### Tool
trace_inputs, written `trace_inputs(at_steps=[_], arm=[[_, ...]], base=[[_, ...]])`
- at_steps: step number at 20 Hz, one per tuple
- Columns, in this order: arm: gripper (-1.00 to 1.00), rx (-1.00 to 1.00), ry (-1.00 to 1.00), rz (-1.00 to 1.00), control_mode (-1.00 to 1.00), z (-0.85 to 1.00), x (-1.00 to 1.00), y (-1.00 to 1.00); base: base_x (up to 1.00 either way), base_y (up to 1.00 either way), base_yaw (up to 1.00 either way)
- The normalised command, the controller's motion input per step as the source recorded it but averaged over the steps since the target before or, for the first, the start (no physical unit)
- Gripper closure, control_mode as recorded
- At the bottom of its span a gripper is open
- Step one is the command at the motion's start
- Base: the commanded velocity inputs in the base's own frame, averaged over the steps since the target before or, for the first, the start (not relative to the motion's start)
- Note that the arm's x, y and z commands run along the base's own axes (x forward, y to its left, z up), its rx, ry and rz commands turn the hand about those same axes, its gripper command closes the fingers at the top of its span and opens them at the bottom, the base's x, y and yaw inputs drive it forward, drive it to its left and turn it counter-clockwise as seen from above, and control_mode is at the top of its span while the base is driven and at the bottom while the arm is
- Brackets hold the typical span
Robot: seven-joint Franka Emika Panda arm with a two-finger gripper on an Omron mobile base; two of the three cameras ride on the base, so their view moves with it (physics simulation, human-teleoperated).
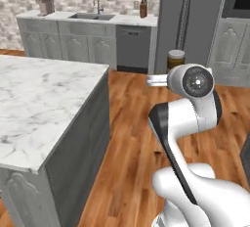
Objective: Take the cinnamon bottle from the cabinet and place it on the dining table, next to the plate with the cupcake. Then take the chocolate from the dining counter and place it on the cupcake plate.
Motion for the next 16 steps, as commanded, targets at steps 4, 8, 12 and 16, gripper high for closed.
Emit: trace_inputs(at_steps=[4, 8, 12, 16], arm=[[1.0, 0.0, 0.0, 0.0, 1.0, 0.0, 0.0, 0.0], [1.0, 0.0, 0.0, 0.0, 1.0, 0.0, 0.0, 0.0], [1.0, 0.0, 0.0, 0.0, 1.0, 0.0, 0.0, 0.0], [1.0, 0.0, 0.0, 0.0, 1.0, 0.0, 0.0, 0.0]], base=[[0.45, 0.75, -0.03], [0.27, 0.75, -0.19], [-0.08, 0.75, -0.22], [-0.35, 0.7, -0.22]])
